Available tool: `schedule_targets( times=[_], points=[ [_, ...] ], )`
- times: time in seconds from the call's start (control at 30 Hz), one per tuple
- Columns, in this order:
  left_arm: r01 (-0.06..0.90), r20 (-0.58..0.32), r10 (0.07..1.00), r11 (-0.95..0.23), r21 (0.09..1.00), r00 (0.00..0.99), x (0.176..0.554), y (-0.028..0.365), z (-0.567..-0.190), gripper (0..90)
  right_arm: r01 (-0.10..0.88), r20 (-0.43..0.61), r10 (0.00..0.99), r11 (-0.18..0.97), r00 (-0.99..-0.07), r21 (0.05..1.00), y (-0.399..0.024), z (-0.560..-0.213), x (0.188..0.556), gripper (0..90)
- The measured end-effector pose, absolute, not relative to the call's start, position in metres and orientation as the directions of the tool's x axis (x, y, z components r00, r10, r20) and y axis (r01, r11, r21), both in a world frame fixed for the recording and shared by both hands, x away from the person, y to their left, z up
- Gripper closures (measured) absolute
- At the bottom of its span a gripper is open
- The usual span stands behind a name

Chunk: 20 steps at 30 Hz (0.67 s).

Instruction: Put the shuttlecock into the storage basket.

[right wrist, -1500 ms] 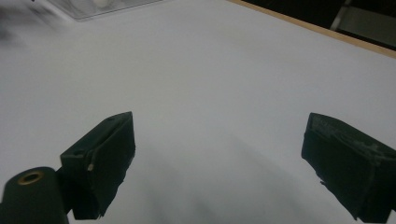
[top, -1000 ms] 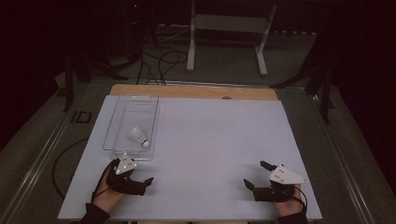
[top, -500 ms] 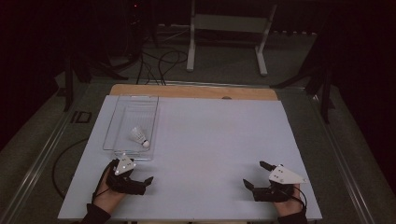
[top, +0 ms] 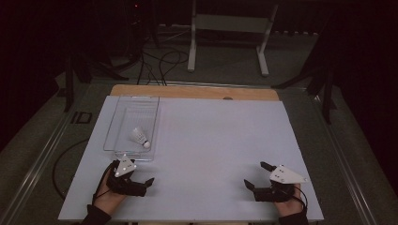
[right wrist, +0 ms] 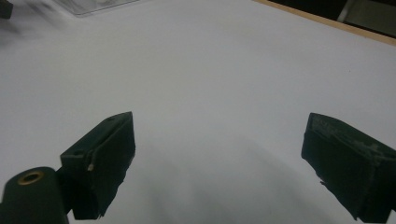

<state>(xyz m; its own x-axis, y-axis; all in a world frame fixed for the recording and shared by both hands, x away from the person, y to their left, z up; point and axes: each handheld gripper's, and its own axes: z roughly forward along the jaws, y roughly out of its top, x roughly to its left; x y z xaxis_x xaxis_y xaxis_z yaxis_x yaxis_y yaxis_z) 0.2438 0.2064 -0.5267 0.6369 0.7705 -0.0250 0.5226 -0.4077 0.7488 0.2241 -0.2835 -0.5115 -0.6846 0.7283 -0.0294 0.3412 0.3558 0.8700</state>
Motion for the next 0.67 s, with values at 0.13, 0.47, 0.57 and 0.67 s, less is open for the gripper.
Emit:
schedule_targets(
  times=[0.13,0.47,0.57,0.67],
  points=[
    [0.521,-0.026,0.768,-0.409,0.749,0.640,0.2443,0.2068,-0.5277,0.3,0.341,-0.030,0.728,0.357,-0.685,0.870,-0.2832,-0.5125,0.2252,9.7],
    [0.520,-0.021,0.768,-0.412,0.748,0.640,0.2435,0.2059,-0.5276,0.3,0.344,-0.030,0.730,0.357,-0.682,0.868,-0.2839,-0.5125,0.2252,9.9],
    [0.518,-0.023,0.768,-0.410,0.751,0.640,0.2432,0.2058,-0.5273,0.3,0.342,-0.034,0.730,0.360,-0.683,0.868,-0.2838,-0.5122,0.2251,9.8],
    [0.516,-0.021,0.767,-0.412,0.751,0.642,0.2428,0.2051,-0.5268,0.3,0.341,-0.037,0.730,0.362,-0.682,0.868,-0.2838,-0.5120,0.2250,9.9]
  ],
)
